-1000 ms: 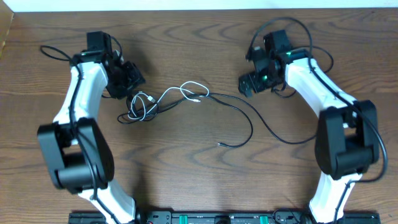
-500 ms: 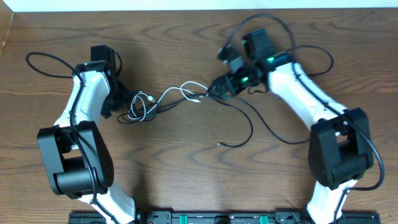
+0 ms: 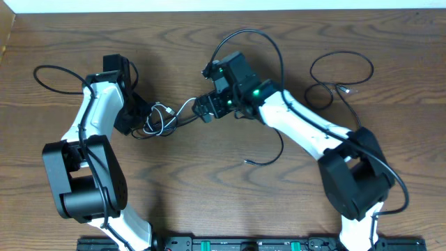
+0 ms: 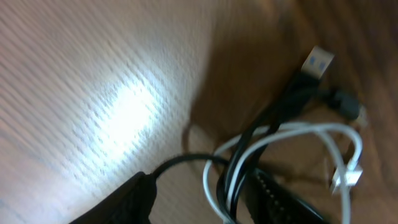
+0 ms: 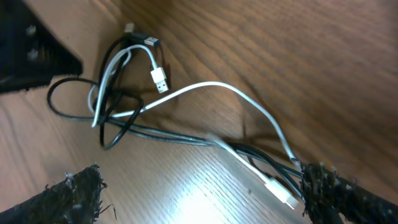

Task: Untangle cables

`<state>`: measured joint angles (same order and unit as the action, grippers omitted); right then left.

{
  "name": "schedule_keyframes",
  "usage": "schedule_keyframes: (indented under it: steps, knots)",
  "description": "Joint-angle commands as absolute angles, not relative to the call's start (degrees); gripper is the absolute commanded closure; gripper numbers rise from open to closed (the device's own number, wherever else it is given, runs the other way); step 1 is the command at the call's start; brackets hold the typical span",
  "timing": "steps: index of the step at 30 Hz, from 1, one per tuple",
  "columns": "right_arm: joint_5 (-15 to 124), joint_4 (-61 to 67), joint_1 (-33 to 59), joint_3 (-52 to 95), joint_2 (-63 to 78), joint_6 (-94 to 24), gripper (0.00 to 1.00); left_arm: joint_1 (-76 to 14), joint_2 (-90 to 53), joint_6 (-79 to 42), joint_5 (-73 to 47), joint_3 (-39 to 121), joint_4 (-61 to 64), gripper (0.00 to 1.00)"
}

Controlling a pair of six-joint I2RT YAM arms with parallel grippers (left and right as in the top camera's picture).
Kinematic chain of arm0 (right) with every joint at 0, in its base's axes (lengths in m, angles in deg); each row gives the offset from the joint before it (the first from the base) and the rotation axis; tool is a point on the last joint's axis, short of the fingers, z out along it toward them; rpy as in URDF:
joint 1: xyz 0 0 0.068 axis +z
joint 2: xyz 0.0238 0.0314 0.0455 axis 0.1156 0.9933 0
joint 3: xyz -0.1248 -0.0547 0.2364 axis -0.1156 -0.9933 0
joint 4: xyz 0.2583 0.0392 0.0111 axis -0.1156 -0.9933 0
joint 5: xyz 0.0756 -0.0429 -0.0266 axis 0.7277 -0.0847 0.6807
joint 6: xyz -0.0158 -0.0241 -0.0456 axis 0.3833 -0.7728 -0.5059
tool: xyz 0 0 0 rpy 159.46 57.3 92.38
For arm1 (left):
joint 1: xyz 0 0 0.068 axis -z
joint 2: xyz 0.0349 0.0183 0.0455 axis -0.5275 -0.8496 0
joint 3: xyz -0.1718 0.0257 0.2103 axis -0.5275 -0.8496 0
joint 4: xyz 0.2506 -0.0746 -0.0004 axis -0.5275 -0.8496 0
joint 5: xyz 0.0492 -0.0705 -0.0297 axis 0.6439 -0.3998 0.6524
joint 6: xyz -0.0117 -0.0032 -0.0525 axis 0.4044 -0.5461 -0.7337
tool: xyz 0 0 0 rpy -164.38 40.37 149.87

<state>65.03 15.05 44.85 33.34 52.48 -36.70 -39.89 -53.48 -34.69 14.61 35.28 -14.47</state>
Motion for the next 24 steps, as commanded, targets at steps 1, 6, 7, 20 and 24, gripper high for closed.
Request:
schedule_keyframes:
  steps: [1,6,7,20,24]
  knots:
    - [63.0,15.5,46.6,33.2,56.4,-32.5,0.01,-40.1,-53.7,-35.0,11.6,35.4,-18.7,0.50]
    - [62.7,16.2,48.3,33.2,60.4,-34.5,0.01,-40.1,-53.7,-35.4,11.5,34.9,-24.9,0.50]
    - [62.7,16.4,48.3,33.2,60.8,-35.6,0.01,-40.1,-53.7,-36.7,11.5,34.5,-24.1,0.50]
    - [59.9,13.0,48.4,33.2,61.1,-36.5,0.01,-38.3,-53.8,-53.0,7.0,25.7,-11.8,0.50]
    - [59.9,13.1,48.5,33.2,61.1,-36.5,0.02,-36.7,-53.8,-52.9,4.1,25.0,-10.8,0.92]
